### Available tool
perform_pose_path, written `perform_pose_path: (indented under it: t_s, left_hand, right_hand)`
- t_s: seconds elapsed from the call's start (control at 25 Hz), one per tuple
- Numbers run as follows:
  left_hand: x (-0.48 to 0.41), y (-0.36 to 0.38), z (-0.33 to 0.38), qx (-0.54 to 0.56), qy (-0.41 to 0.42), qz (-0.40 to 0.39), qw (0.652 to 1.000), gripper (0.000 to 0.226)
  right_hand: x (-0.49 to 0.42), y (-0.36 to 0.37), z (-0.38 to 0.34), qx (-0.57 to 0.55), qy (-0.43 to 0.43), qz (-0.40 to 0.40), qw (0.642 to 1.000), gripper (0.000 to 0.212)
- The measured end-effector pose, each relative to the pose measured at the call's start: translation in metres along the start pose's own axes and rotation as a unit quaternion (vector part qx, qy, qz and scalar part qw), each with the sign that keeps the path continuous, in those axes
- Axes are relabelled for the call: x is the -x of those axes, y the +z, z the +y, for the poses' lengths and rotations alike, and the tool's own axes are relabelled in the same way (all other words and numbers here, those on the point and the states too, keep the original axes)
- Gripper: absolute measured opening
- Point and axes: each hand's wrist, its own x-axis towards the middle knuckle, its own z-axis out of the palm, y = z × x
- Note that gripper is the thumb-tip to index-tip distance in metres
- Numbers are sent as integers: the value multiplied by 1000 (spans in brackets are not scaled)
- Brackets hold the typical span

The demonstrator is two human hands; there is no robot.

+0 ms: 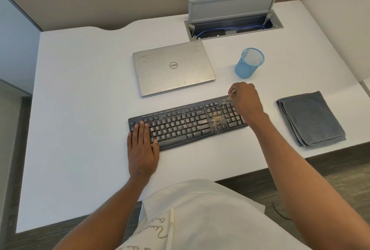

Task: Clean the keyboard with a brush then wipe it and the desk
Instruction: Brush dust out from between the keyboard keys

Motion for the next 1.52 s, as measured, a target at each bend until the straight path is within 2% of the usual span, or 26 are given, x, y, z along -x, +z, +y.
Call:
perform_pose_path:
  t_s: [0.24, 0.52, 0.68, 0.76, 1.0, 1.08, 1.16, 1.24, 1.44, 1.52]
  left_hand:
    - [0, 0, 0, 2, 2, 4, 1000, 63]
    - [0, 1, 0, 4, 3, 7, 1000, 63]
    - [-1, 1, 0, 5, 3, 11, 1000, 63]
    - [-1, 1, 0, 5, 5, 11, 1000, 63]
    - [0, 1, 0, 7, 6, 11, 1000, 63]
    - [0, 1, 0, 5, 6, 12, 1000, 63]
    - [-1, 2, -1, 6, 6, 10, 1000, 63]
    - [0, 3, -1, 4, 8, 10, 1000, 64]
    - [0, 2, -1, 5, 7, 11, 1000, 63]
    - [0, 2, -1, 6, 6, 10, 1000, 63]
  right_hand:
    - [4, -1, -7, -31, -49, -8, 998, 16]
    - [4, -1, 12, 11, -3, 15, 1000, 16]
    - [9, 0, -8, -60, -50, -6, 997, 19]
    - [9, 3, -10, -56, -64, -20, 996, 18]
    - [4, -3, 6, 28, 7, 22, 999, 19]
    - [9, -5, -2, -14, 0, 38, 999, 20]
    - [17, -3, -14, -92, -13, 21, 995, 21]
    - [23, 4, -22, -119, -29, 0, 993, 24]
    - [35, 22, -42, -77, -48, -13, 996, 23]
    - [38, 27, -45, 7, -75, -40, 996, 21]
